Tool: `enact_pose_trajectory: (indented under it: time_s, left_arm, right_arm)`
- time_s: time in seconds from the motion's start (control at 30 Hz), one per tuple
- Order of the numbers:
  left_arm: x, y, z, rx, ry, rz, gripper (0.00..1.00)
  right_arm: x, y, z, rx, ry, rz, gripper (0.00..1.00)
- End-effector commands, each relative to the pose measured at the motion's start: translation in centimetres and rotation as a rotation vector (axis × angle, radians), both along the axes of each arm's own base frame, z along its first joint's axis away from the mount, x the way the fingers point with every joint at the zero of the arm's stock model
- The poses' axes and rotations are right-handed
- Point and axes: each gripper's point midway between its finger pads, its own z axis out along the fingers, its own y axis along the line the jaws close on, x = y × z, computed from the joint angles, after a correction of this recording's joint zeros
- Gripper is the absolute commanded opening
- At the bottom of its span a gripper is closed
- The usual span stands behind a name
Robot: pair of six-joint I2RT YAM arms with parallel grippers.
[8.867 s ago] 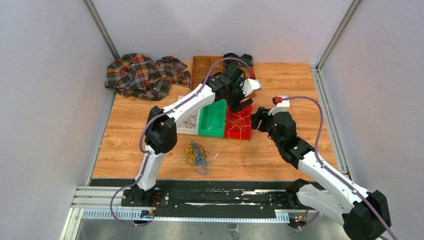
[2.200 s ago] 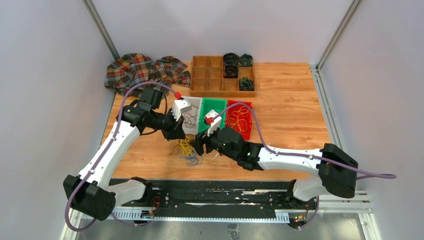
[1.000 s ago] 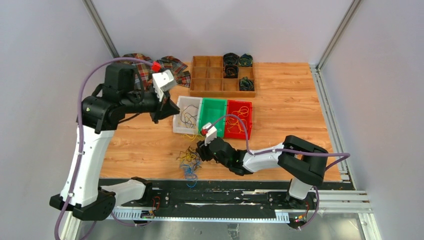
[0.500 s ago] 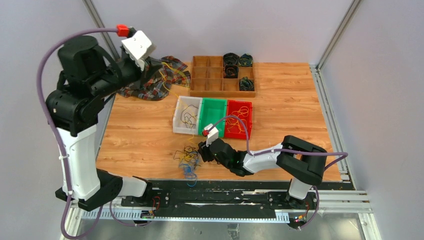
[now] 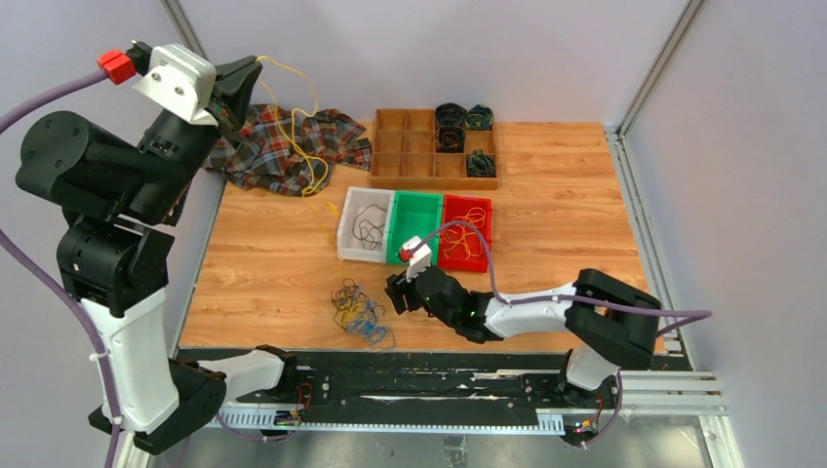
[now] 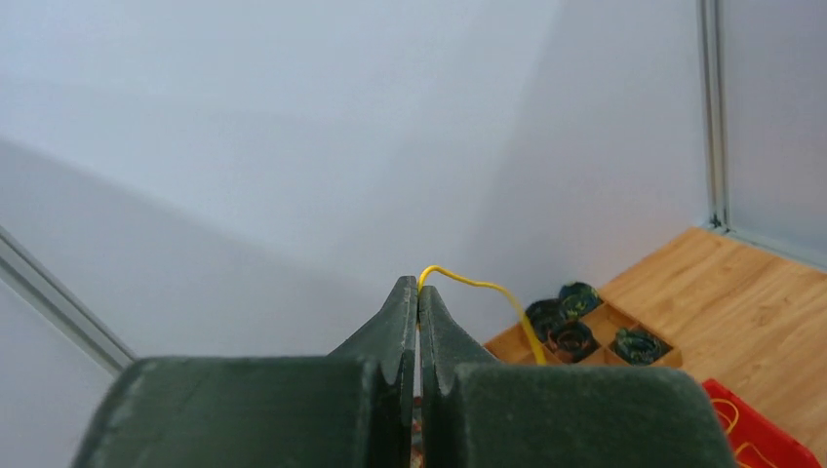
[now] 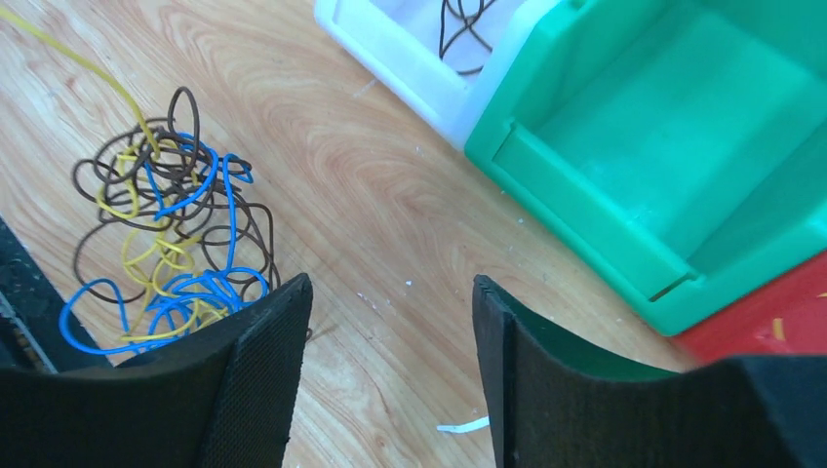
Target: Untangle the cables
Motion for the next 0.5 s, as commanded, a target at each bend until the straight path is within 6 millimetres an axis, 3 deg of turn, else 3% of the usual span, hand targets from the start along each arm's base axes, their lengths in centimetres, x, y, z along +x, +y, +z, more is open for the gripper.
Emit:
enact_pose_trajectory:
  time_s: [0.0, 0.13, 0.27, 0.33, 0.47]
  left_arm:
    - [0.4, 0.2, 3.6, -0.06, -0.113, 0.017, 0.0]
    - [0.3, -0.7, 4.0, -0.047, -0.113, -0.033, 0.0]
    - [0.3, -1.0, 3.8, -0.039, -0.11, -0.049, 0.0]
    - [0.2, -1.1, 3.9, -0.033, -0.116, -0.053, 0.0]
    - [-0.3, -1.0, 4.5, -0.026, -0.14, -0.053, 0.0]
  right_arm:
    - [0.8, 0.1, 5.4, 0.04, -0.096, 0.0, 0.63]
    - [0.5, 1.5, 11.2, 0.122, -0.179, 0.078, 0.69]
    - [-1.2, 4.6, 16.5, 0.225, -0.237, 0.232, 0.74]
    - [-1.6, 6.2, 17.5, 0.234, -0.263, 0.284, 0.75]
    - [-1.4, 9.0, 17.5, 0.229, -0.272, 0.343, 0.75]
